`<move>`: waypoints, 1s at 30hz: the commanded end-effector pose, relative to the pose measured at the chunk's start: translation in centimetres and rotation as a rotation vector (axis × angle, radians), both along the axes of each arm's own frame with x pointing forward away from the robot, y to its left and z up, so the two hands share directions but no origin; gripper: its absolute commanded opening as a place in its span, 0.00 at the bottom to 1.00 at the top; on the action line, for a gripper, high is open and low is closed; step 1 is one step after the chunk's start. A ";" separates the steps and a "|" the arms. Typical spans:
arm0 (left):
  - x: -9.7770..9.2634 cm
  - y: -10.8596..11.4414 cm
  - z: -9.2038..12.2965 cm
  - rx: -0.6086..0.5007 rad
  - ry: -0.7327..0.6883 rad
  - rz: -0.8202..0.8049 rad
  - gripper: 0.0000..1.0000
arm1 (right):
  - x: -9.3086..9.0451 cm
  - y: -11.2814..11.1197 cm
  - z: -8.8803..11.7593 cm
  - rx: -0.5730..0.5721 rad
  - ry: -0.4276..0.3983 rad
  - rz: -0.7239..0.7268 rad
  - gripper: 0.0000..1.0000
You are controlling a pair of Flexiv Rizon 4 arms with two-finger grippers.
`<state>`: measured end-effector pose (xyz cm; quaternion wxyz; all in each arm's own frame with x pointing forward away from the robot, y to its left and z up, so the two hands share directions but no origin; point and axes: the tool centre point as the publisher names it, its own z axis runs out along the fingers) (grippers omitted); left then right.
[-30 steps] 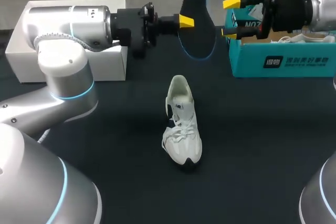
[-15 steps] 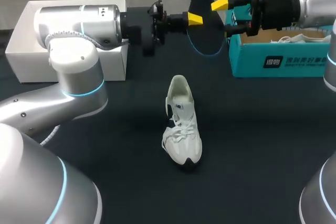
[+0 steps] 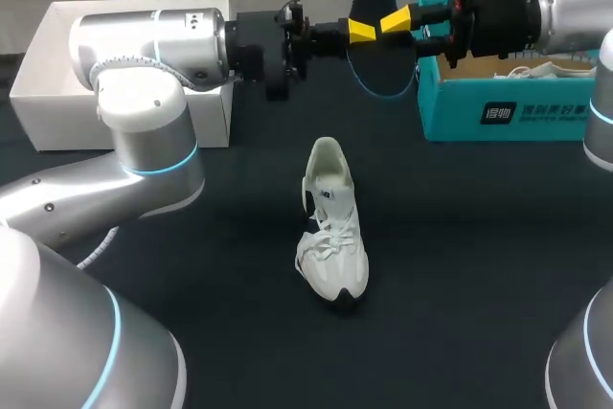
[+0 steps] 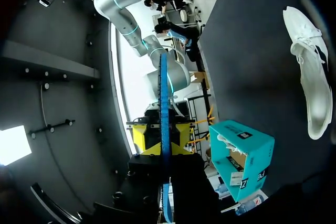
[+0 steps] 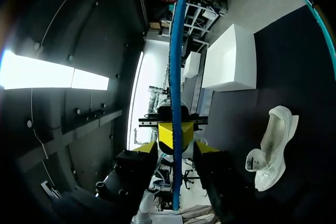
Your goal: Take the shoe out of the shoebox, open the shoe tongue, remove and reinsert the insole, then place the shoe into the shoebox
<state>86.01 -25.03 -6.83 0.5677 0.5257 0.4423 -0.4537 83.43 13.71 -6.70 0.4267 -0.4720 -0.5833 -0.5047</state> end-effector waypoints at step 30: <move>-0.6 4.1 0.2 0.136 -0.033 -0.153 1.00 | 0.6 -0.6 -0.1 -0.018 0.006 -0.017 0.00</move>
